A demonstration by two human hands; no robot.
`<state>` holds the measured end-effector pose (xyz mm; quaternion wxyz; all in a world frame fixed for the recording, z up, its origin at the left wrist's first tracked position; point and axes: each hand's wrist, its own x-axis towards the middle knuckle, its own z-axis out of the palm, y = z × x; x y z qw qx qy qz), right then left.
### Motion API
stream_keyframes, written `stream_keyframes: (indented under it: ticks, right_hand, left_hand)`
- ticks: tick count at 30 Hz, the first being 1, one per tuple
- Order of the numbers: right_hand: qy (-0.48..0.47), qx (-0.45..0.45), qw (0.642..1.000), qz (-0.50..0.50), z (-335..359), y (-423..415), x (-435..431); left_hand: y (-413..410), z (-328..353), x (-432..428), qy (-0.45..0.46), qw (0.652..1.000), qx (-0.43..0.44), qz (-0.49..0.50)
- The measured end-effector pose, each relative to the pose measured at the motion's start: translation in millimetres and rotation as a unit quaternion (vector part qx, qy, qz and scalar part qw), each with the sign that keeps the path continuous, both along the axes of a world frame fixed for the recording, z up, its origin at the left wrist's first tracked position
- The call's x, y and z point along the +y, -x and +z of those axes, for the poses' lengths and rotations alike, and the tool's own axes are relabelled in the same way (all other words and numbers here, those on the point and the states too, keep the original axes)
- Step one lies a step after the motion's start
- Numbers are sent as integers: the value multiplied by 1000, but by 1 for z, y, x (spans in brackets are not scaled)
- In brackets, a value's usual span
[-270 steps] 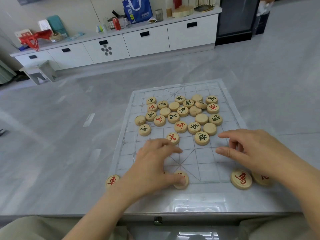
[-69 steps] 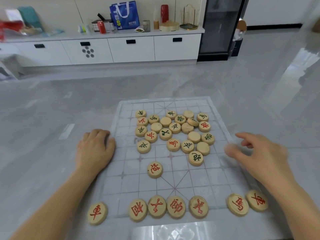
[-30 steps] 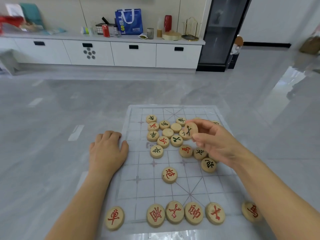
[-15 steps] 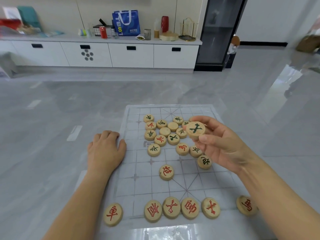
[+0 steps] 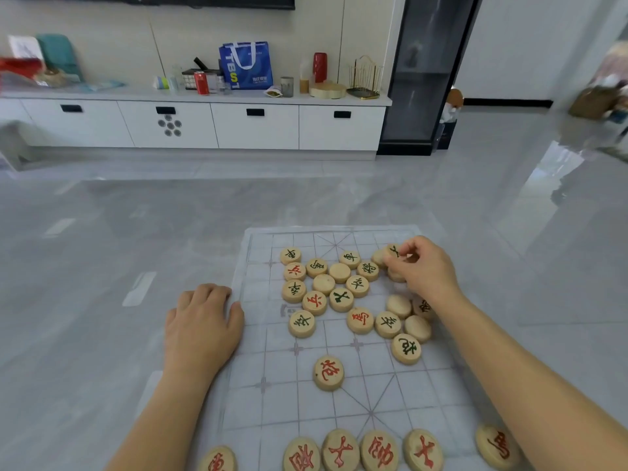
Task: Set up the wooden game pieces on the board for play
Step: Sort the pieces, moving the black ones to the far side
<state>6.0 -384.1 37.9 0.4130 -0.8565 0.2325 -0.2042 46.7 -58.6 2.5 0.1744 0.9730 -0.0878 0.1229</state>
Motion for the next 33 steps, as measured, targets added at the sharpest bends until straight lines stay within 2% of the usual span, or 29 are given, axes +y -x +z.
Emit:
stream_keyframes:
  ticks: [5, 9, 16, 21, 24, 30, 33]
  right_hand:
    - [40, 11, 999, -20, 3, -40, -22]
    - [37, -9, 998, -52, 14, -45, -53]
    - [73, 76, 991, -78, 2, -9, -99]
    - [137, 137, 981, 11, -12, -3, -75]
    - [166, 143, 974, 53, -17, -5, -65]
    - [159, 134, 977, 42, -14, -2, -67]
    - [125, 101, 987, 27, -8, -2, -69]
  left_hand:
    - [-1, -2, 1, -1, 1000, -5, 1]
    - [-1, -3, 2, -8, 1000, -3, -5]
    - [1, 0, 1, -3, 1000, 8, 7]
    - [0, 0, 1, -4, 1000, 10, 11]
    - [-1, -1, 1, -8, 1000, 8, 12]
    - [-2, -3, 1, -7, 1000, 4, 13]
    - [-2, -3, 1, -8, 1000, 5, 14]
